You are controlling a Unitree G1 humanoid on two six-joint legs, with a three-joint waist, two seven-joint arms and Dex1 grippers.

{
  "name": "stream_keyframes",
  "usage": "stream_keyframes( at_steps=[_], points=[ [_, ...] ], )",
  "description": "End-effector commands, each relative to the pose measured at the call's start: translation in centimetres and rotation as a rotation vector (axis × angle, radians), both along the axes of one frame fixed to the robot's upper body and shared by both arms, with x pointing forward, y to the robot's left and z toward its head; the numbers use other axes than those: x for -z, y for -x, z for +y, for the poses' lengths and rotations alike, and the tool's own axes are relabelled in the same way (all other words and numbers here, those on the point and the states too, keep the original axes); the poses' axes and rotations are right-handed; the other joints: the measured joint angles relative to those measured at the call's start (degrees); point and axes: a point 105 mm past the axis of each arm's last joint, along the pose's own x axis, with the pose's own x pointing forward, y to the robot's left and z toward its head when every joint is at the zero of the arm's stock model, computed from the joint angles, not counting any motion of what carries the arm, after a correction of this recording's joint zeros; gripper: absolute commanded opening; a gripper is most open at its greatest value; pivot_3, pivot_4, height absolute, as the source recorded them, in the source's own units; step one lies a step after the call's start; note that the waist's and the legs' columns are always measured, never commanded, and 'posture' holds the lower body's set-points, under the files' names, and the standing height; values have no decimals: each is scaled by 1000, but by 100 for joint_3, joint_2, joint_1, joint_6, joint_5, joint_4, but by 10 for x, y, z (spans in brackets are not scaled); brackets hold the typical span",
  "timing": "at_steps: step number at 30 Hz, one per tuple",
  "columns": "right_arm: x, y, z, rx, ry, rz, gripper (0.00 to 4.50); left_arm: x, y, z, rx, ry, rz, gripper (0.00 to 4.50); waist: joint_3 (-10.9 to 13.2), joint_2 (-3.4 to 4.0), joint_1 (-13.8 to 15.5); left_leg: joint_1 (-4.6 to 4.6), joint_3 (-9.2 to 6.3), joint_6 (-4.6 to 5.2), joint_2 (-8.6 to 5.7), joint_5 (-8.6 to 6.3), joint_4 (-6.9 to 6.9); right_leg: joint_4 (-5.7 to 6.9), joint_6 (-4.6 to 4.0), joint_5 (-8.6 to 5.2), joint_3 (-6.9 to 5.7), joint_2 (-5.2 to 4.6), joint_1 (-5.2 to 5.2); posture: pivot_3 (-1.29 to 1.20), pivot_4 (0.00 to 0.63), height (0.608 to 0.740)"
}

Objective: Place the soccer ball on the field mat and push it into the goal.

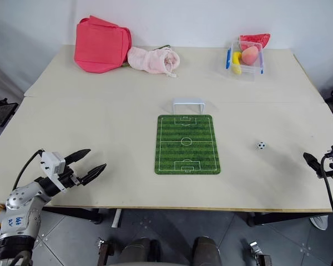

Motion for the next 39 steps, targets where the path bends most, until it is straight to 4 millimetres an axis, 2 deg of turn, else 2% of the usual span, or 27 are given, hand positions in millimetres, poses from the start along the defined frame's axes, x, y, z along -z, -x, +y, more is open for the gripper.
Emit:
stream_keyframes(
  at_steps=[1, 4, 11, 15, 22, 28, 31, 35, 39],
  points=[
    [-16, 2, -5, 14, 17, -51, 4500, -8, 1, -2, 26, -8, -30, 4463, 0, 0, 1, 0, 0, 0, 0, 0, 0, 0, 0, 0, 0, 0, 0, 0, 150, 740],
    [-18, 1, -6, 22, 16, -48, 4500, -13, -2, 1, -22, 64, -17, 4463, 0, 0, 3, 0, -1, 0, 0, 0, 0, 0, 0, 0, 0, 0, 0, 0, 150, 740],
    [-33, -3, 4, -11, 58, -41, 4500, -19, -1, -1, -14, 59, -31, 4463, 0, 0, 3, 0, -1, 0, 1, 0, -1, 0, 0, 0, 1, 0, 0, 0, 150, 740],
    [-44, -14, 26, -83, 34, 45, 4500, -25, -1, -16, 55, 47, -38, 4463, 1, 2, 5, -1, -1, 0, 1, 0, -1, 0, 0, 0, 2, 0, -1, 0, 150, 740],
    [-65, -42, 74, -266, 18, 61, 4500, -34, -2, -49, 201, 20, -56, 4463, 1, 2, 8, -4, 0, -1, 3, 1, 1, -4, 0, 0, 3, 4, -4, 0, 150, 740],
    [-54, -64, 108, -418, 43, 156, 4500, -37, 3, -69, 303, -7, -63, 4463, 2, 2, 11, -8, -3, -1, 2, 1, 0, -6, 0, 0, -1, 5, -5, 0, 150, 740],
    [-49, -72, 113, -446, 41, 191, 4500, -38, 5, -73, 329, -17, -64, 4463, 2, 1, 27, -14, -6, -1, 1, 1, 0, -8, 0, 0, -6, 5, -7, 0, 150, 740],
    [-38, -71, 120, -515, 43, 264, 4500, -40, 7, -75, 335, -18, -69, 4463, 2, 2, 22, -23, -14, -2, 1, 1, 0, -11, 0, 0, -16, 6, -11, 0, 150, 740],
    [-23, -68, 116, -516, 52, 331, 4500, -40, 7, -76, 340, -17, -70, 4463, 2, 2, 20, -25, -16, -2, 0, 1, 0, -12, 0, 0, -19, 6, -11, 0, 150, 740]
  ],
)
